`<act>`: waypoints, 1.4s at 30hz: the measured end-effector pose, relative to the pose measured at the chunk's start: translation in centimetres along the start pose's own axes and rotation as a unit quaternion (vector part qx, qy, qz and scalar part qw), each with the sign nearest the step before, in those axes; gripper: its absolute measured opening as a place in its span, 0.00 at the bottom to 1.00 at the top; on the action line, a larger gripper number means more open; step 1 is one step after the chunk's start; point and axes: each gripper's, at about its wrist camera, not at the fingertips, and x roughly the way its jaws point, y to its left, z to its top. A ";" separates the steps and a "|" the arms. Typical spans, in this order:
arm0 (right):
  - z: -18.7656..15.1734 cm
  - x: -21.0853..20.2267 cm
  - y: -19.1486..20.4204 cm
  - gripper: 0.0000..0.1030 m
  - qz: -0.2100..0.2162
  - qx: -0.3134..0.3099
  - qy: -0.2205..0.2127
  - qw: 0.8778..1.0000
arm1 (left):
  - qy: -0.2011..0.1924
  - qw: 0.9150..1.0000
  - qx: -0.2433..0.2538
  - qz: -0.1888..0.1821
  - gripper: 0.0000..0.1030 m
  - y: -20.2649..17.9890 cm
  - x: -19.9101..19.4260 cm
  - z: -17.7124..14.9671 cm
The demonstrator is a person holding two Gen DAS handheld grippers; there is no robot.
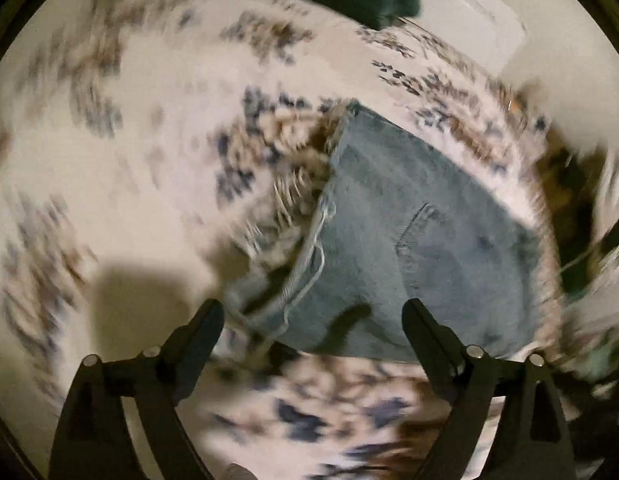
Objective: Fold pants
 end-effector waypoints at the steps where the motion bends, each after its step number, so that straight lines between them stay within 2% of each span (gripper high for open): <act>1: -0.5 -0.7 0.5 0.96 -0.015 -0.012 -0.007 1.000 | -0.006 1.000 0.018 0.014 0.94 -0.3 -0.1 0.0; 2: -0.8 -1.2 1.4 1.00 -0.035 -0.028 -0.017 0.999 | -0.012 0.999 0.042 0.027 0.94 -1.1 -0.3 0.1; 6: -1.6 -3.5 3.1 1.00 -0.070 -0.052 -0.049 0.995 | -0.020 0.996 0.077 0.041 0.94 -2.1 -1.4 0.0; 12: -2.0 -8.3 4.1 1.00 -0.084 -0.062 -0.090 0.990 | -0.045 0.993 0.095 0.053 0.94 -3.3 -5.3 -0.1; 17: -2.9 -14.2 3.9 1.00 -0.080 -0.059 -0.112 0.989 | -0.067 0.992 0.095 0.052 0.94 -4.0 -11.3 -0.9; 26: -7.3 -30.1 3.7 1.00 -0.061 -0.064 -0.168 0.982 | -0.127 0.983 0.124 0.042 0.94 -6.3 -26.9 -4.6; 34: -14.1 -45.7 3.2 1.00 -0.045 -0.085 -0.229 0.969 | -0.165 0.975 0.148 0.025 0.94 -7.9 -40.0 -10.1; 42: -20.0 -57.2 3.0 1.00 -0.036 -0.102 -0.266 0.958 | -0.179 0.973 0.143 0.006 0.94 -7.9 -47.5 -13.2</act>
